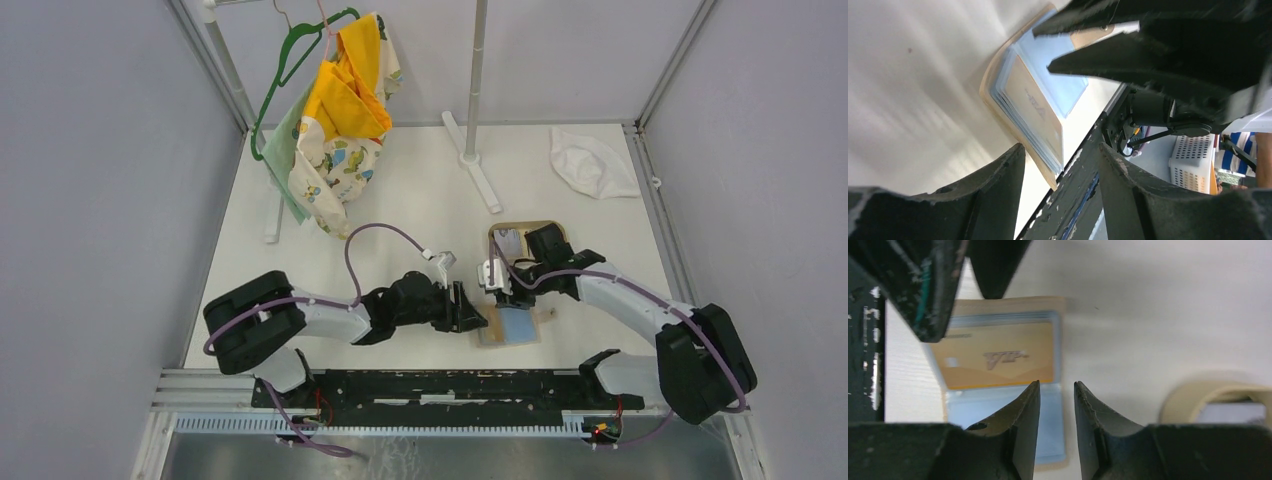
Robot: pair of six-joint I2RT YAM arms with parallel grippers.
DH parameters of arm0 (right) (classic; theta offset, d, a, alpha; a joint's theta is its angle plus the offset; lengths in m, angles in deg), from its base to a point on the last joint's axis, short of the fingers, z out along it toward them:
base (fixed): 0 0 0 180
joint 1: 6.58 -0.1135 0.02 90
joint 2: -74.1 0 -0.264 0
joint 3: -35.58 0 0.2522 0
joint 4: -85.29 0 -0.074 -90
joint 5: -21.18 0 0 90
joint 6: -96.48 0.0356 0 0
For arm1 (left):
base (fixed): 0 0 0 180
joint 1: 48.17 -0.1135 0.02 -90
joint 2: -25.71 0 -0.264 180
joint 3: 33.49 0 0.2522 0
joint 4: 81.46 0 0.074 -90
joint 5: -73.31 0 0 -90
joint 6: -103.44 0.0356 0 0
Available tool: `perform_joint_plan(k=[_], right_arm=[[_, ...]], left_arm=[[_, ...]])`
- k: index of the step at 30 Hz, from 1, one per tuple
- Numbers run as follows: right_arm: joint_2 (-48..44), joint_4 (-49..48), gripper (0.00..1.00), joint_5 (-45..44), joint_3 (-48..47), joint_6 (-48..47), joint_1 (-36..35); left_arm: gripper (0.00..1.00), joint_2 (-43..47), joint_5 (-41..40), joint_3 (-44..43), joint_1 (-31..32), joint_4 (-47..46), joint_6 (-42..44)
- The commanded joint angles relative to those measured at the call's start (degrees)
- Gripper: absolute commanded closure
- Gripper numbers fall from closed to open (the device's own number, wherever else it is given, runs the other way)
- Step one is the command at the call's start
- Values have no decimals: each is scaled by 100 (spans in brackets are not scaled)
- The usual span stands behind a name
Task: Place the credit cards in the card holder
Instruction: Close the card holder at the center of the board.
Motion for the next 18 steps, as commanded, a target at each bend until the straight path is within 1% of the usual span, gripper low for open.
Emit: perform_joint_plan(k=[1, 3, 6, 8, 11, 14, 18], right_arm=[[-513, 55, 64, 33, -296, 143, 485], [-654, 57, 64, -271, -269, 103, 645], [-604, 301, 67, -726, -330, -126, 790], [-482, 698, 68, -897, -451, -496, 817], [-400, 1446, 67, -1106, -627, -1199, 846], [-590, 1529, 66, -1608, -474, -1567, 896], [-652, 1625, 66, -2042, -178, -1969, 970]], left_arm=[[39, -418, 277, -435, 113, -907, -309], [39, -544, 310, -597, 139, -976, -313], [39, -679, 309, -786, 159, -938, -286], [39, -758, 305, -901, 159, -904, -255], [40, -867, 296, -990, 160, -899, -258], [41, -955, 296, -1037, 155, -898, -252], [41, -1015, 312, -1101, 152, -903, -233]])
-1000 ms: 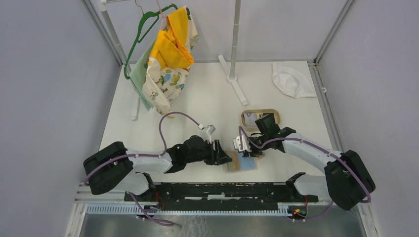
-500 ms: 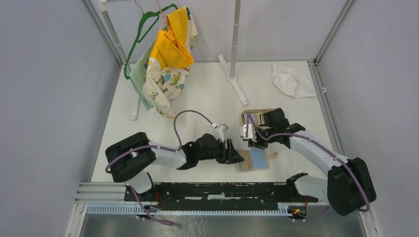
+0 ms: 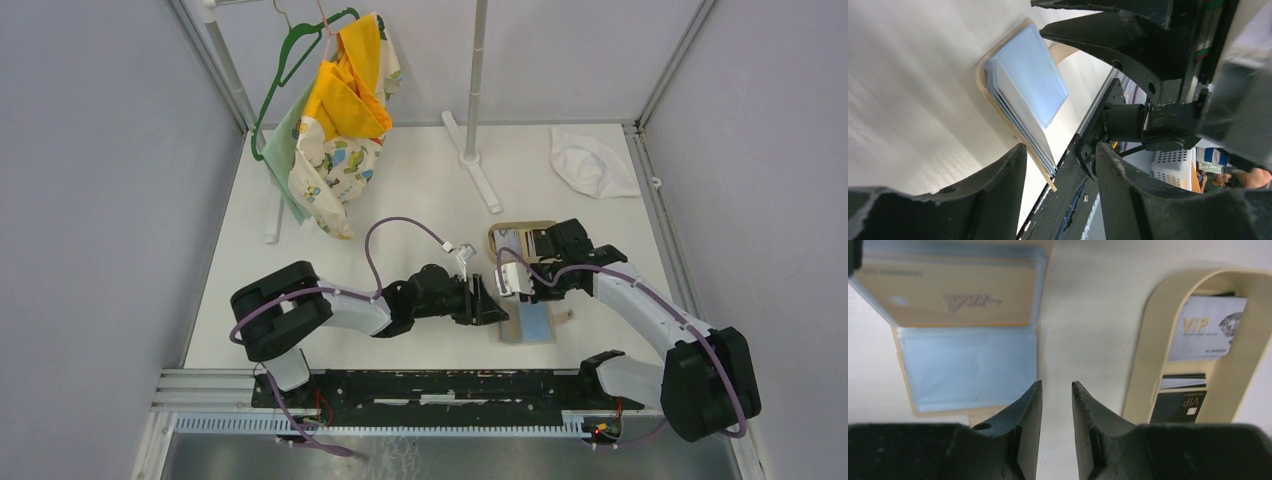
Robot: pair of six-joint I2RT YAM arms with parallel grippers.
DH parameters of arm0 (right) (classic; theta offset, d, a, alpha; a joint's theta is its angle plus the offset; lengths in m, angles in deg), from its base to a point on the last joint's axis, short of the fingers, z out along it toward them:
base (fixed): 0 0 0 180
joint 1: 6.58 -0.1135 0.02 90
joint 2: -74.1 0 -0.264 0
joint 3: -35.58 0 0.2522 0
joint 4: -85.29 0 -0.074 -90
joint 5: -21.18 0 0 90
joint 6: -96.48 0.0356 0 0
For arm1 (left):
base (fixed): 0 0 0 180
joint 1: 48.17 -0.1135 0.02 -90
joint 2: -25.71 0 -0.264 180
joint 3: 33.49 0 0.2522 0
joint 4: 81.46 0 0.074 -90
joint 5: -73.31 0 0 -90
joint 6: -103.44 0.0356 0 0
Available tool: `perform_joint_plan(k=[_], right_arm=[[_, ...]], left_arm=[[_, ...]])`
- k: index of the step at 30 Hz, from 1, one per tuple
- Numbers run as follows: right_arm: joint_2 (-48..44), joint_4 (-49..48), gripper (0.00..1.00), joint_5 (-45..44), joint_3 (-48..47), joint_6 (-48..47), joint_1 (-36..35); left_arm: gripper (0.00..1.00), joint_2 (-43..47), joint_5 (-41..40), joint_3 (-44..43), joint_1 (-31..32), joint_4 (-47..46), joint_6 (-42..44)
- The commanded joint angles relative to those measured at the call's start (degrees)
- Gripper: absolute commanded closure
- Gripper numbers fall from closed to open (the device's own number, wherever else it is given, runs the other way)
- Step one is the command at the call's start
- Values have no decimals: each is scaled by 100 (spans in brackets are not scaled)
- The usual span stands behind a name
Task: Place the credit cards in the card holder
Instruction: Close the card holder at the center of the board.
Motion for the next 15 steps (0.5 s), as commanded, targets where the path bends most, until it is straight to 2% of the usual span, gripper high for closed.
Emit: perform_joint_plan(k=[1, 15], right_arm=[[-60, 425, 67, -717, 175, -703, 95], [769, 704, 72, -939, 295, -684, 215]], left_arm=[[41, -67, 73, -255, 29, -325, -81], [42, -253, 250, -364, 33, -574, 29]])
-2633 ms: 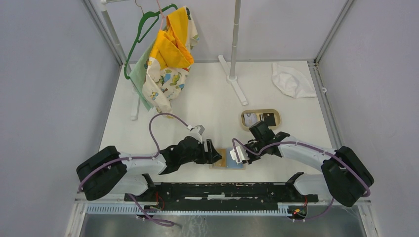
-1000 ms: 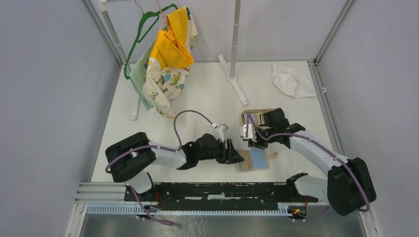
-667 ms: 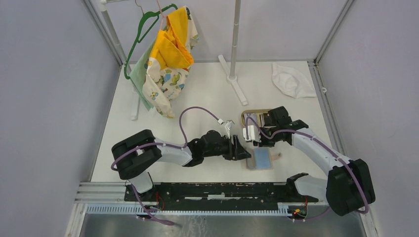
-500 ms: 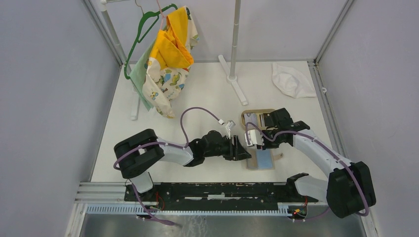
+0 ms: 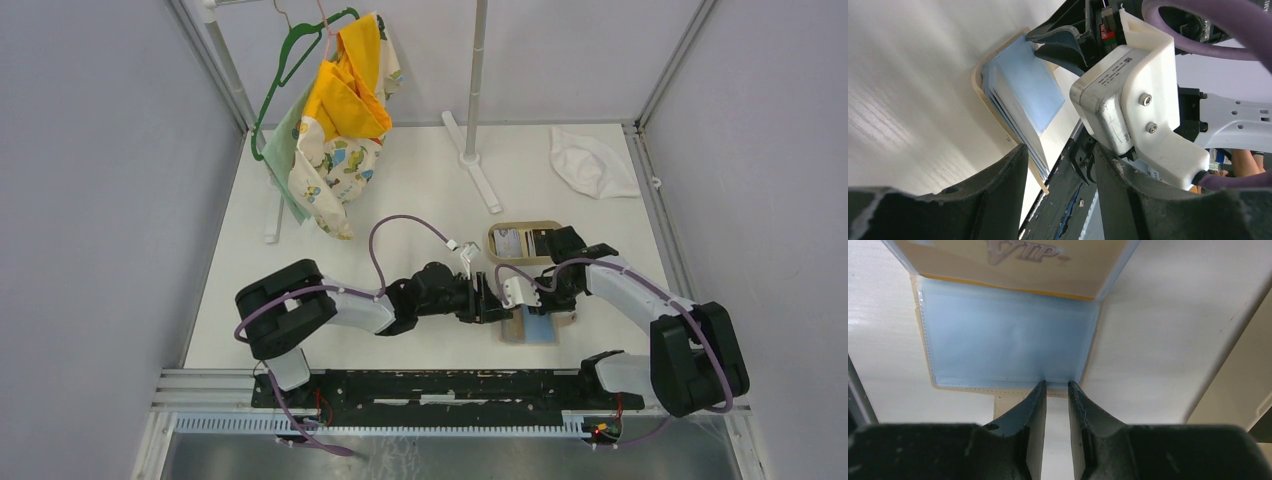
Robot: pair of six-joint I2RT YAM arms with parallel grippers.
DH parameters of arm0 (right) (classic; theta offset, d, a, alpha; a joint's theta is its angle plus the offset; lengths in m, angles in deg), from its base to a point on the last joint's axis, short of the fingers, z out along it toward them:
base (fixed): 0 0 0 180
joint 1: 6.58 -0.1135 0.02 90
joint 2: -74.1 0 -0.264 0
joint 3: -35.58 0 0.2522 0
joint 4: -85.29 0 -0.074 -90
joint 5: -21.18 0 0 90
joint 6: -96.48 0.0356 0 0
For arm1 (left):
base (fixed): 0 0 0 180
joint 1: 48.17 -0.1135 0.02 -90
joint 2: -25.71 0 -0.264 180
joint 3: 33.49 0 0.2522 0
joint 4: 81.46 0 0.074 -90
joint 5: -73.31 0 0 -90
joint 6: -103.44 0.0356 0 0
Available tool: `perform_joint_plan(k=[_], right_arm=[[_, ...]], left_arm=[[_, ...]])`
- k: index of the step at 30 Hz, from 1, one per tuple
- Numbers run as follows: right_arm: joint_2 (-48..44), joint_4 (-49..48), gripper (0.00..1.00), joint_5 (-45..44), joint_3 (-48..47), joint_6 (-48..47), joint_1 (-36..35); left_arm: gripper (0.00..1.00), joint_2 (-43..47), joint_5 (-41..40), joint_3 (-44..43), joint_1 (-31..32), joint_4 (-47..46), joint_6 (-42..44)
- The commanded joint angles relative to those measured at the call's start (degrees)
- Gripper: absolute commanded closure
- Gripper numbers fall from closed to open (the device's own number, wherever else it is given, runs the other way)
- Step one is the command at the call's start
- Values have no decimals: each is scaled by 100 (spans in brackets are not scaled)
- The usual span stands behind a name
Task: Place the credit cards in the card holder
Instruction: Close the card holder at the center of the board.
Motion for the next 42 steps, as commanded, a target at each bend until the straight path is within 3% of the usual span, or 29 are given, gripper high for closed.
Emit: perform_joint_plan(k=[1, 7, 16, 19, 24, 29, 32, 37, 42], right_arm=[[314, 130, 72, 7, 18, -63, 16], [398, 125, 73, 955, -64, -187, -12], [580, -326, 73, 1422, -204, 401, -228], [493, -518, 72, 1500, -170, 533, -235], [628, -844, 72, 1784, -139, 751, -401], [586, -420, 70, 1656, -503, 759, -515], [-71, -311, 65, 1818, -433, 454, -405], [-1048, -65, 62, 1327, 1, -285, -316], [-1259, 421, 73, 669, 539, -800, -276]], left_arm=[[42, -129, 230, -164, 42, -651, 25], [42, -182, 361, 62, 39, -1224, -38], [43, -183, 467, 348, 33, -1760, -176], [43, 265, 12, 578, 37, -1085, 222], [42, 1692, -1317, 969, 32, 874, 1134], [39, 2751, -2182, 1143, 37, 2333, 1500], [36, 2990, -2191, 1180, 31, 2681, 1536], [36, 3160, -1944, 1249, 33, 2628, 1481], [45, 3223, -1952, 1411, 32, 2435, 1384]])
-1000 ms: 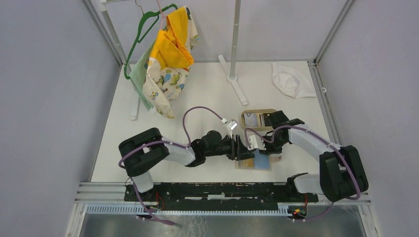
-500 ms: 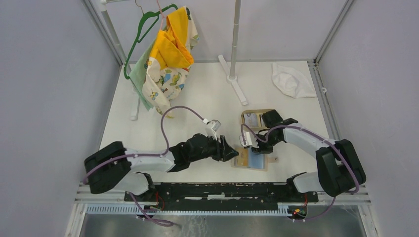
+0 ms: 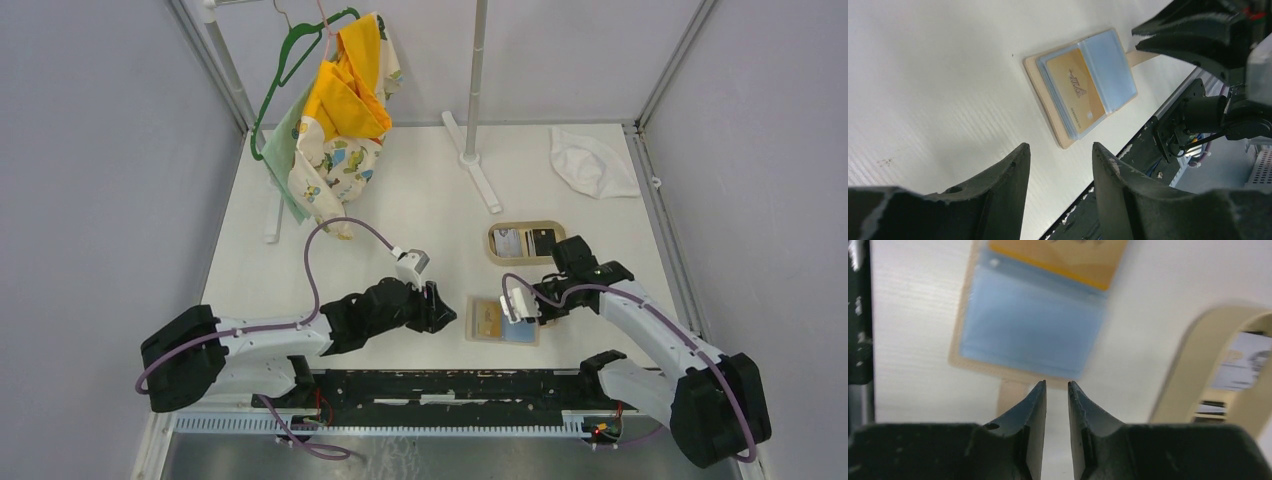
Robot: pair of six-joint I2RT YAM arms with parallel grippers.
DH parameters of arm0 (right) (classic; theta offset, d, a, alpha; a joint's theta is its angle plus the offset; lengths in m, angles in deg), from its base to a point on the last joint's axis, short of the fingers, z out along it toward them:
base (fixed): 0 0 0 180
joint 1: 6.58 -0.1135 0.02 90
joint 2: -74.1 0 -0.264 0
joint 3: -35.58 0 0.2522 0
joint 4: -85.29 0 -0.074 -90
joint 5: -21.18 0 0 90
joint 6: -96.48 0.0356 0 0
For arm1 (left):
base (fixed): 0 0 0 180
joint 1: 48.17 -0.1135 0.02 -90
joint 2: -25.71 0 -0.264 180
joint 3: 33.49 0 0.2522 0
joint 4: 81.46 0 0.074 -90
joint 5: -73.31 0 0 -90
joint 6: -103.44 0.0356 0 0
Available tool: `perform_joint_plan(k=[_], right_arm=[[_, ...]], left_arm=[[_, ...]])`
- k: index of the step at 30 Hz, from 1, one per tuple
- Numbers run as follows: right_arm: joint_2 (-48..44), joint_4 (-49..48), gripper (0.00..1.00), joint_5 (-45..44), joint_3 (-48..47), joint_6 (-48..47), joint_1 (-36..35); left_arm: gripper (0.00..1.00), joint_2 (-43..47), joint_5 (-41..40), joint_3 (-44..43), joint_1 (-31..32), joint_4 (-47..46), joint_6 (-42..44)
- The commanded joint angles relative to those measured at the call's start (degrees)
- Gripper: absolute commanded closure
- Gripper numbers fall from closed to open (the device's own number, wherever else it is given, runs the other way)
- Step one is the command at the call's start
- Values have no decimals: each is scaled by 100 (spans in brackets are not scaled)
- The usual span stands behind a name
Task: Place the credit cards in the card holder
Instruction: Close the card holder at the center of the board.
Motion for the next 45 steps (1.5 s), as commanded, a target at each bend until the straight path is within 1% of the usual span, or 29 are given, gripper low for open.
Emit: perform_joint_plan(k=[1, 3, 6, 10, 13, 17, 18, 20, 22, 25, 29, 32, 34, 38, 45], right_arm=[[21, 635, 75, -504, 468, -613, 35], [71, 514, 78, -567, 620, -533, 30], [256, 95, 78, -654, 798, -328, 29], [653, -233, 81, -701, 808, -174, 35], [876, -419, 83, -527, 688, -190, 28], [1175, -549, 83, -146, 314, -199, -149], [1265, -593, 83, -118, 215, -127, -238], [1437, -707, 83, -113, 75, 105, -490], [1605, -807, 83, -110, 24, 301, -769], [1687, -1015, 84, -67, 105, 631, -1042], [1596, -1089, 84, -25, 288, 737, -1144], [1487, -1165, 84, 21, 389, 776, -1149], [1503, -1156, 84, 82, 392, 787, -1148], [1534, -1156, 84, 93, 408, 796, -1158], [1564, -1169, 84, 76, 440, 789, -1159]], left_arm=[[46, 118, -64, 65, 22, -204, 116], [48, 44, 4, 87, 21, -281, 57], [49, -42, 71, 131, 21, -427, -63], [53, -179, 84, 172, 18, -532, -208], [54, -318, -56, 145, 23, -388, -351], [49, -458, -517, -27, 20, 330, -547], [47, -440, -582, -18, 18, 461, -608], [38, -346, -607, 90, 22, 540, -858], [28, -200, -512, 320, 22, 299, -1159], [24, 5, -318, 787, 16, -330, -1653], [18, 299, -483, 1206, 22, -553, -2336], [17, 454, -639, 1464, 20, -554, -2833], [17, 421, -621, 1556, 24, -734, -3044], [18, 83, -411, 1579, 39, -1224, -3299], [21, -582, -446, 1701, 130, -2003, -3607]])
